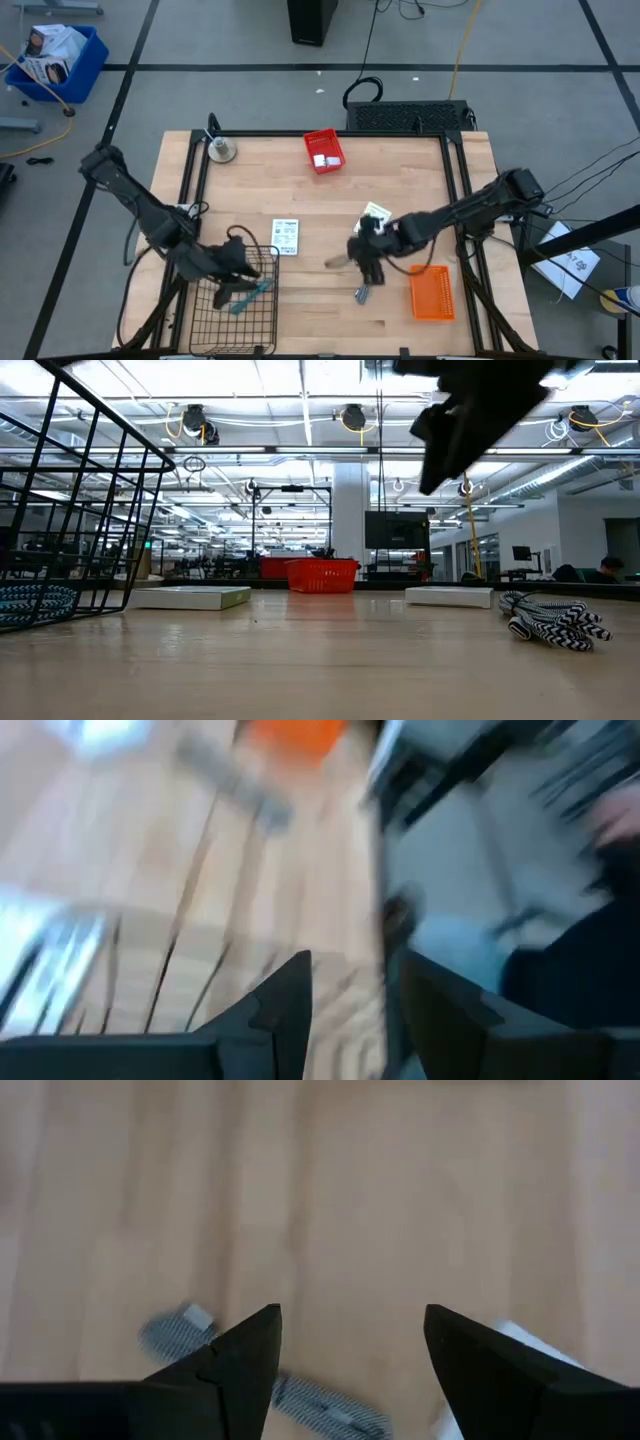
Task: Pick and place items into bin
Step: Put the black stripes charger cable into the wire basket
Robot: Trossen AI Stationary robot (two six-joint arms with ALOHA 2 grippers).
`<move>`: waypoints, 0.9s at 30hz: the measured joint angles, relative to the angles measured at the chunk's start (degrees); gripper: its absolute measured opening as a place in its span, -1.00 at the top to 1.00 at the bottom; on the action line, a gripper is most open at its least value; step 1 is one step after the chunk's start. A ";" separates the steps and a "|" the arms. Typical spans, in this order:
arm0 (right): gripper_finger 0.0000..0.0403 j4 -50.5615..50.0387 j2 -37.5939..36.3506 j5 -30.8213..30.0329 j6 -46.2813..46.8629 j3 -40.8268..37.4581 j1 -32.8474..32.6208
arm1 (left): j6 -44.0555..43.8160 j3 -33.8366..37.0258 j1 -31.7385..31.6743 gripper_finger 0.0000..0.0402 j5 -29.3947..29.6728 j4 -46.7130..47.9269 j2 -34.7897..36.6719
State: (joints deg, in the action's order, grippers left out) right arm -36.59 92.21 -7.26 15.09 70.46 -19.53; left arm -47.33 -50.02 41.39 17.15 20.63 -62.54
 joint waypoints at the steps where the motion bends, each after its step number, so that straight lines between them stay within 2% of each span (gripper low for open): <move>1: -0.18 -0.12 0.12 0.11 -2.09 -0.02 -1.22 | 2.64 0.00 0.00 0.23 1.01 -2.90 0.57; 7: -0.18 3.56 3.53 -0.73 -9.99 0.02 -7.82 | 17.60 0.00 0.00 0.23 3.98 -16.51 1.42; 12: -0.18 5.91 9.29 -1.87 -15.29 0.02 -11.00 | 24.97 0.00 -0.04 0.23 5.09 -21.65 1.03; 18: -0.18 1.12 12.78 -6.54 -16.53 0.02 -12.65 | 26.68 0.00 -0.54 0.23 6.57 -22.29 0.30; 23: -0.18 -6.90 12.41 -14.22 -17.34 0.00 -12.85 | 26.67 0.00 -0.96 0.23 6.95 -21.99 -0.19; 27: -0.18 -9.58 12.42 -15.11 -17.56 -0.57 -12.26 | 26.66 0.02 -1.12 0.23 7.02 -21.83 -0.56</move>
State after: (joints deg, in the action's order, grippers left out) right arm -46.16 104.63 -22.37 -2.47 69.88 -31.79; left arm -20.67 -50.00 40.27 24.17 -1.20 -63.09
